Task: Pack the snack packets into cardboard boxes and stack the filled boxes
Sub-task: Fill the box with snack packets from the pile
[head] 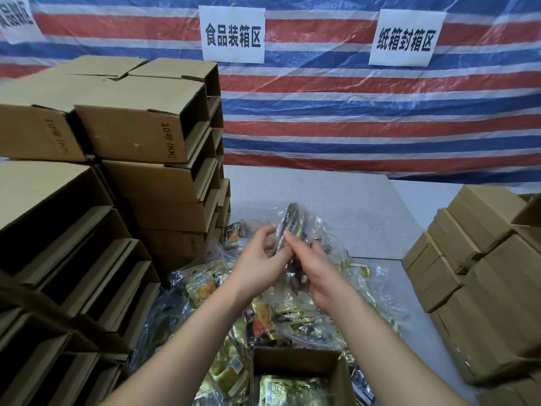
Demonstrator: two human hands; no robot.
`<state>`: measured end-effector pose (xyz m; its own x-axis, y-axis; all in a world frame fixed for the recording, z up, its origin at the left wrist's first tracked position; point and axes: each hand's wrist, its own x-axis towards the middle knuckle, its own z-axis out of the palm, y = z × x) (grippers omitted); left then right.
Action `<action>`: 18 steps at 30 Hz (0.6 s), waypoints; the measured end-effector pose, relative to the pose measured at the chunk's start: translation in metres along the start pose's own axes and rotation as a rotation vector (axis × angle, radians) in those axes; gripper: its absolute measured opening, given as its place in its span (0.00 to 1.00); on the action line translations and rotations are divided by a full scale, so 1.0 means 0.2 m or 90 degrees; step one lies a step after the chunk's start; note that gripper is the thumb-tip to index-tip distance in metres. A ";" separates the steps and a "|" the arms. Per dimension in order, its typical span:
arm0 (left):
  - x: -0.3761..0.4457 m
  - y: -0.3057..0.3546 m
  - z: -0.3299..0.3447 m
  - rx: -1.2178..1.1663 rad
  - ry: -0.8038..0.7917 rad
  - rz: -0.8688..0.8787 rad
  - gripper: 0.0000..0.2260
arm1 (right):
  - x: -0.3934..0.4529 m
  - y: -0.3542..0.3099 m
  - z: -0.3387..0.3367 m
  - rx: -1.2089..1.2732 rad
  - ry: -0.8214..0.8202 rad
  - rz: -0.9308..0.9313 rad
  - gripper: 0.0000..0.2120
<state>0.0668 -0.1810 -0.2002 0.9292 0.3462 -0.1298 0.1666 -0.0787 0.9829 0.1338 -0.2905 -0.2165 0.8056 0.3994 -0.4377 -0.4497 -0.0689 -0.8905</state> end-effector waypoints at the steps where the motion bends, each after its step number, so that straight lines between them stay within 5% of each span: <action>1: 0.00 0.01 0.00 0.008 -0.010 0.005 0.21 | 0.00 0.00 -0.02 0.013 0.005 0.005 0.32; 5: -0.01 0.00 0.00 -0.005 -0.029 0.009 0.20 | -0.02 0.00 -0.07 0.077 -0.024 0.004 0.35; 8: -0.02 0.00 0.00 -0.002 -0.033 0.024 0.19 | -0.04 -0.01 -0.12 0.126 -0.099 -0.021 0.28; 13: -0.05 0.00 0.01 -0.001 0.028 0.081 0.13 | -0.04 0.00 -0.17 0.347 -0.168 -0.050 0.26; 18: -0.12 -0.05 0.03 0.030 -0.014 -0.034 0.13 | -0.07 0.02 -0.19 0.425 -0.201 -0.070 0.31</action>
<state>0.0447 -0.1944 -0.2079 0.9252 0.3309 -0.1856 0.2314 -0.1044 0.9673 0.1350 -0.3308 -0.2174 0.7558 0.6222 -0.2039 -0.5922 0.5167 -0.6183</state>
